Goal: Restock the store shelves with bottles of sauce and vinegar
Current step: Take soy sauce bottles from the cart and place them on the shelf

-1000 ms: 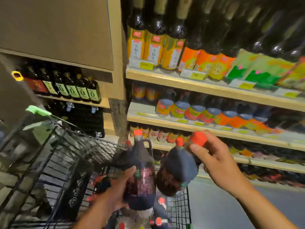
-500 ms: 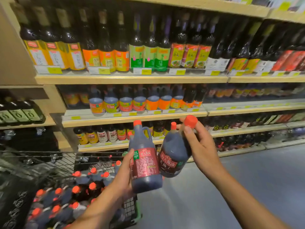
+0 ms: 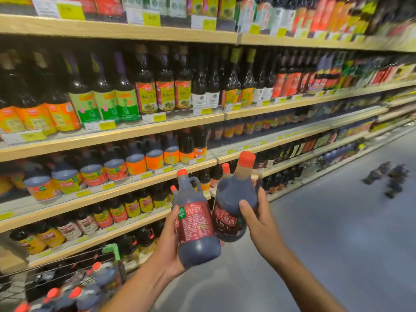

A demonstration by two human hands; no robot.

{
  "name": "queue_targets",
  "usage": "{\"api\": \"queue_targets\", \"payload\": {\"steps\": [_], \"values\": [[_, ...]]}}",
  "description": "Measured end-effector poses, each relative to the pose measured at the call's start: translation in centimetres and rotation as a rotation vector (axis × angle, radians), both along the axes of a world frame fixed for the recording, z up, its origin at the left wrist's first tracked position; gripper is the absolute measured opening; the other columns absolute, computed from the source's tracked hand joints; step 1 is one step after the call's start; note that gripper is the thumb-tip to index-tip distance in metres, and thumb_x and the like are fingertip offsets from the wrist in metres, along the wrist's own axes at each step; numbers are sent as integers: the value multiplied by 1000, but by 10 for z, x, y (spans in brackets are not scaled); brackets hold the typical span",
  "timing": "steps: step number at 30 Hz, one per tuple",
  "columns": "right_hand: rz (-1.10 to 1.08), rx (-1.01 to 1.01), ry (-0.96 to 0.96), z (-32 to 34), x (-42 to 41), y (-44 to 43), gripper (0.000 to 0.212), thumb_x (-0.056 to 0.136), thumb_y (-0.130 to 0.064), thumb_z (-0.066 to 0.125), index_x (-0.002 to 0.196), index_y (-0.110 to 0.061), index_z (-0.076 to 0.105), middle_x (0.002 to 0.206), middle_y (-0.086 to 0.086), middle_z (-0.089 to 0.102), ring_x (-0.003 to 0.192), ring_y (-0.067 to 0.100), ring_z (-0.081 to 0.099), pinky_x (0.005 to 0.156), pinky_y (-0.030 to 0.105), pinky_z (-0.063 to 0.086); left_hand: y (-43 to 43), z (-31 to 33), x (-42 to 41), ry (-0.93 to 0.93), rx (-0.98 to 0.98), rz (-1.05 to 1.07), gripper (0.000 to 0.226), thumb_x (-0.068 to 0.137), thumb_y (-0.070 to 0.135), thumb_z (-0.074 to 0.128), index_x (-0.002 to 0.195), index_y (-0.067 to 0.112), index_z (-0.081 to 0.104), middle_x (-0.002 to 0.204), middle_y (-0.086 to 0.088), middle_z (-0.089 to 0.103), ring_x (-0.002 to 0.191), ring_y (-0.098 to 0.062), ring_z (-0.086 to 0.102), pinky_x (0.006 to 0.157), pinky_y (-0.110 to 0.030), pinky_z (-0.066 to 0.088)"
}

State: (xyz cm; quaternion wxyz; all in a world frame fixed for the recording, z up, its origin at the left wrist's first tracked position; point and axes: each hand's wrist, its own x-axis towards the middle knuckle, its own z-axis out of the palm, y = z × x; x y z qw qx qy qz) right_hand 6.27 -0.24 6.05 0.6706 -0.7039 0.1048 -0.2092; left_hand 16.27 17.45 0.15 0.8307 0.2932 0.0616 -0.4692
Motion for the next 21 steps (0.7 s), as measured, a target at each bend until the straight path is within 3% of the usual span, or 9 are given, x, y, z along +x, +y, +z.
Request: {"api": "queue_targets", "payload": {"steps": [4, 9, 13, 15, 17, 19, 21], "values": [[-105, -8, 20, -7, 9, -34, 95, 68, -29, 89, 143, -46, 32, 129, -28, 63, 118, 0, 64, 79, 19, 58, -48, 2, 17, 8, 28, -9, 109, 42, 47, 104, 134, 7, 61, 127, -31, 67, 103, -46, 72, 93, -71, 50], [-263, -32, 61, -14, 32, -90, 94, 53, -41, 97, 131, -45, 44, 119, -23, 68, 112, 7, 69, 77, 24, 60, -110, -4, 55, -17, 140, -119, 107, 43, 43, 101, 134, 9, 56, 123, -31, 69, 110, -49, 69, 105, -74, 42], [-350, -17, 82, -13, 53, -137, 90, 57, -39, 96, 133, -40, 48, 121, -19, 69, 113, 8, 68, 78, 23, 60, -154, 0, 91, -250, 311, -277, 95, 51, 62, 85, 131, 17, 60, 120, -23, 73, 113, -44, 70, 109, -62, 47], [-384, -21, 102, -10, 59, -158, 90, 55, -44, 95, 132, -40, 48, 120, -22, 68, 113, 4, 67, 77, 19, 58, -176, 5, 107, -389, 343, -332, 88, 54, 62, 84, 127, 20, 62, 112, -15, 78, 103, -34, 76, 87, -50, 61], [-423, -35, 126, -8, 63, -181, 94, 50, -47, 94, 132, -36, 49, 121, -18, 68, 112, 7, 67, 78, 20, 58, -200, 12, 122, -499, 320, -379, 82, 59, 57, 90, 127, 22, 60, 107, -10, 79, 97, -27, 77, 70, -37, 64], [-465, -31, 153, -7, 64, -204, 100, 45, -49, 92, 133, -29, 50, 125, -9, 67, 113, 12, 66, 84, 27, 58, -224, 13, 135, -601, 303, -405, 91, 54, 54, 92, 132, 23, 58, 111, -10, 78, 101, -28, 76, 75, -38, 64], [-491, -42, 183, -7, 62, -226, 103, 43, -51, 91, 135, -27, 49, 129, -7, 66, 116, 14, 64, 88, 29, 56, -247, 10, 144, -660, 311, -399, 106, 44, 56, 94, 137, 26, 54, 117, -11, 76, 108, -32, 74, 89, -49, 62]]}}
